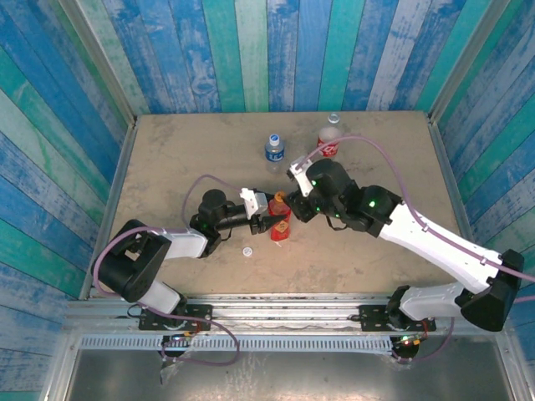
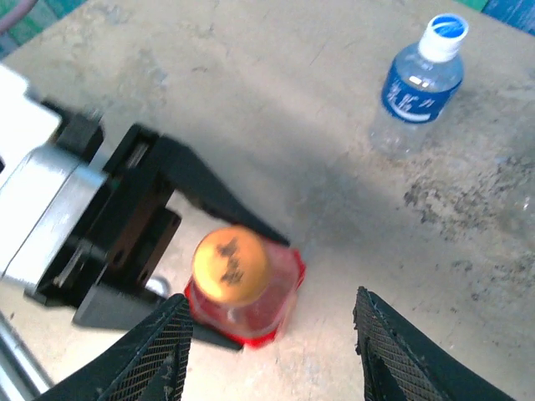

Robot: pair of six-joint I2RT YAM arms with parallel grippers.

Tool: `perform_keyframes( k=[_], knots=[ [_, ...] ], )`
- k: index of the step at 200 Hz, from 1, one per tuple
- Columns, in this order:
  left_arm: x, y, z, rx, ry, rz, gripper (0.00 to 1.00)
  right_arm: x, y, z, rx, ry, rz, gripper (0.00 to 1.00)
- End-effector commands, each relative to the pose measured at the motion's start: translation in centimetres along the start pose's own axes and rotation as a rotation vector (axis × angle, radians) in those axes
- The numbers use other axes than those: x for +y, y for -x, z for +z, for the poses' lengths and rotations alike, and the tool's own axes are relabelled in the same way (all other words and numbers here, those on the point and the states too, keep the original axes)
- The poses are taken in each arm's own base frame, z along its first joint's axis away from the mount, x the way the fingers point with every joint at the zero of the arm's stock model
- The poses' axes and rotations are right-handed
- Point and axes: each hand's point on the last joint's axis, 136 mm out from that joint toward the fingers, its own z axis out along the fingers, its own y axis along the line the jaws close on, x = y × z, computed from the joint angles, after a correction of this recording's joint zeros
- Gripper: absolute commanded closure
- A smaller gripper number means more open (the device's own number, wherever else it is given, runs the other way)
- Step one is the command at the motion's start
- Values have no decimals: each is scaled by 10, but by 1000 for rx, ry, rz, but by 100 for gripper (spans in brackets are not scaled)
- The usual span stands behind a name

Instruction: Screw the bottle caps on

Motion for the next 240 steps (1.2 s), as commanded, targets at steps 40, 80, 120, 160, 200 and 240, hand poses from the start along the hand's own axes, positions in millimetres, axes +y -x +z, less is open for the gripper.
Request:
perform_keyframes(
  k=[40,80,120,160,200,240],
  knots=[
    [-2,6,-4,7,-8,43,40,-2,16,28,17,20,6,51],
    [-3,4,-4,12,-13,41,40,-4,4,32,54,21,11,57],
    [-3,4,-4,11,-14,44,40,-2,-9,33,96,34,18,59],
    [-3,3,-3,13,-16,39,40,7,-19,33,135,93,16,59],
    [-2,5,-3,10,-15,43,40,5,-22,29,143,84,10,59],
    [-3,5,-3,10,-15,42,40,2,-33,34,195,63,12,61]
  ],
)
